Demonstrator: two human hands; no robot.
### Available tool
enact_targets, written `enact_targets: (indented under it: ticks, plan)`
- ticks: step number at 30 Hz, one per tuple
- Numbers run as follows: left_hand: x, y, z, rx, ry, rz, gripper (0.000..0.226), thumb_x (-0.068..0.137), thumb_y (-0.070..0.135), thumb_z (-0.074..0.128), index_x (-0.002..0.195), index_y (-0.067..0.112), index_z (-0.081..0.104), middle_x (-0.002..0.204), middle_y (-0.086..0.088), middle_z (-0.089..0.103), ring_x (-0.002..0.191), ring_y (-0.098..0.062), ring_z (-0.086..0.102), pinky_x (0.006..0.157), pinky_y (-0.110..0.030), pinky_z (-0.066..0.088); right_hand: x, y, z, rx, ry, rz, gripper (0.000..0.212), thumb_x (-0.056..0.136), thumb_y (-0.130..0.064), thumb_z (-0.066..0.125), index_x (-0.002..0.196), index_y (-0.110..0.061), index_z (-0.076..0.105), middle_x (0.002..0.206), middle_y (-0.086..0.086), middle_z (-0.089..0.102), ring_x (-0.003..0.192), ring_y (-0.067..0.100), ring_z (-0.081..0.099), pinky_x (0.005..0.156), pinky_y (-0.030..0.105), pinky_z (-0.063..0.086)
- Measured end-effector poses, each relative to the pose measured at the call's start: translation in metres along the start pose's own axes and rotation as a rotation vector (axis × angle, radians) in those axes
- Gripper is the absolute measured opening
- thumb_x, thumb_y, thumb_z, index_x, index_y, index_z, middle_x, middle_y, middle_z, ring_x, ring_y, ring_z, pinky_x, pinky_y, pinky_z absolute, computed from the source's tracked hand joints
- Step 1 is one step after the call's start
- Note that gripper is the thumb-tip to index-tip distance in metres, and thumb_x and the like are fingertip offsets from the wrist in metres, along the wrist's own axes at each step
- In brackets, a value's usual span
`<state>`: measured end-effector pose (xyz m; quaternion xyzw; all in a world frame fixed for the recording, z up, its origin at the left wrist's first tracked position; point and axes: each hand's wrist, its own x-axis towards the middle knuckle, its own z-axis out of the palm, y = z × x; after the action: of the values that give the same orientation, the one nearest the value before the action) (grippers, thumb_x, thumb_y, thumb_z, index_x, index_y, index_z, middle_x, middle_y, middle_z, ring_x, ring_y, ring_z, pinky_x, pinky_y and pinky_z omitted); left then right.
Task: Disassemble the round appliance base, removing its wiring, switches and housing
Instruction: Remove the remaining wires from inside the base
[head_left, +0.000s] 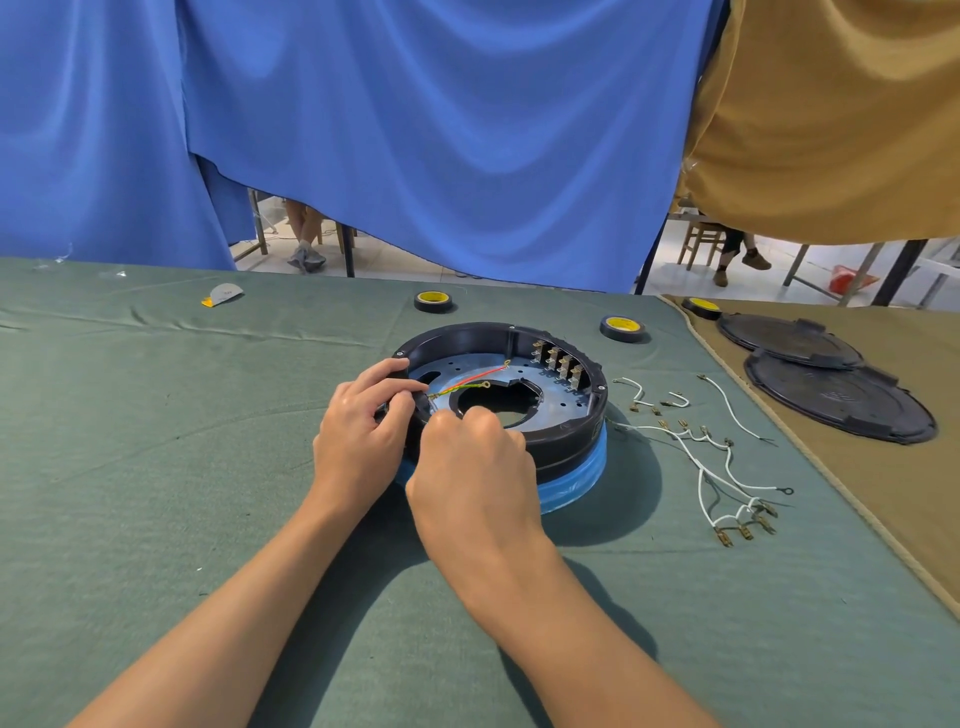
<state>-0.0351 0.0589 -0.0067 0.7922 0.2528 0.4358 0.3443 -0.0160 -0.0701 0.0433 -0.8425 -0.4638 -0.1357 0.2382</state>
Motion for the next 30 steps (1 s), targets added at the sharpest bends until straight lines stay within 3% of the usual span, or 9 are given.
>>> enact_targets:
  ticks: [3, 5, 8, 12, 18, 25, 30]
  plan:
    - [0.0, 0.0, -0.002, 0.027, -0.024, 0.0, 0.022, 0.093, 0.007, 0.056, 0.098, 0.02, 0.074, 0.127, 0.012, 0.058, 0.117, -0.022, 0.051, 0.091, -0.025, 0.033, 0.001, -0.008, 0.004, -0.025, 0.025, -0.011, 0.03, 0.097, -0.007, 0.038, 0.122, -0.002, 0.053, 0.11, 0.016, 0.06, 0.096, 0.035, 0.062, 0.071, 0.037, 0.048]
    - [0.0, 0.0, -0.003, 0.036, -0.041, -0.003, 0.02, 0.092, 0.014, 0.056, 0.099, 0.02, 0.074, 0.129, 0.012, 0.058, 0.118, -0.021, 0.05, 0.09, -0.027, 0.035, 0.002, -0.011, 0.007, -0.046, 0.013, -0.017, 0.033, 0.097, -0.007, 0.036, 0.126, -0.001, 0.05, 0.112, 0.017, 0.059, 0.097, 0.034, 0.063, 0.073, 0.036, 0.05]
    - [-0.001, 0.002, -0.002, 0.027, -0.033, 0.003, 0.034, 0.081, 0.027, 0.043, 0.098, 0.023, 0.074, 0.128, 0.013, 0.058, 0.117, -0.019, 0.05, 0.09, -0.026, 0.034, 0.002, -0.008, 0.006, -0.029, 0.006, -0.019, 0.031, 0.097, -0.007, 0.038, 0.123, -0.002, 0.052, 0.111, 0.017, 0.06, 0.099, 0.035, 0.061, 0.074, 0.037, 0.049]
    - [0.0, -0.001, 0.001, 0.021, 0.01, -0.003, 0.032, 0.081, 0.029, 0.039, 0.088, 0.035, 0.069, 0.123, 0.02, 0.058, 0.117, -0.018, 0.052, 0.091, -0.028, 0.036, -0.001, 0.007, 0.0, 0.001, -0.014, 0.023, 0.026, 0.095, -0.014, 0.043, 0.116, -0.005, 0.057, 0.111, 0.015, 0.059, 0.101, 0.036, 0.058, 0.07, 0.035, 0.038]
    - [0.001, -0.004, 0.002, 0.021, 0.019, 0.0, 0.03, 0.081, 0.03, 0.038, 0.082, 0.046, 0.063, 0.121, 0.024, 0.058, 0.116, -0.015, 0.052, 0.087, -0.026, 0.034, 0.004, 0.019, -0.002, 0.01, -0.01, -0.028, 0.021, 0.096, -0.022, 0.046, 0.103, -0.011, 0.062, 0.103, 0.012, 0.062, 0.097, 0.034, 0.058, 0.067, 0.032, 0.031]
    - [0.001, -0.003, 0.002, 0.018, 0.016, 0.002, 0.03, 0.082, 0.03, 0.039, 0.084, 0.041, 0.066, 0.122, 0.022, 0.058, 0.117, -0.015, 0.051, 0.089, -0.025, 0.034, 0.018, 0.03, -0.015, -0.062, -0.03, -0.149, 0.018, 0.094, -0.024, 0.05, 0.1, -0.013, 0.062, 0.1, 0.013, 0.065, 0.095, 0.035, 0.059, 0.068, 0.032, 0.03]
    - [0.001, -0.003, 0.003, 0.031, 0.019, -0.008, 0.031, 0.081, 0.03, 0.038, 0.085, 0.039, 0.067, 0.123, 0.023, 0.057, 0.115, -0.017, 0.052, 0.088, -0.027, 0.035, 0.003, 0.016, -0.01, -0.05, -0.025, -0.14, 0.023, 0.094, -0.012, 0.046, 0.11, -0.005, 0.061, 0.105, 0.016, 0.059, 0.092, 0.038, 0.059, 0.065, 0.035, 0.031]
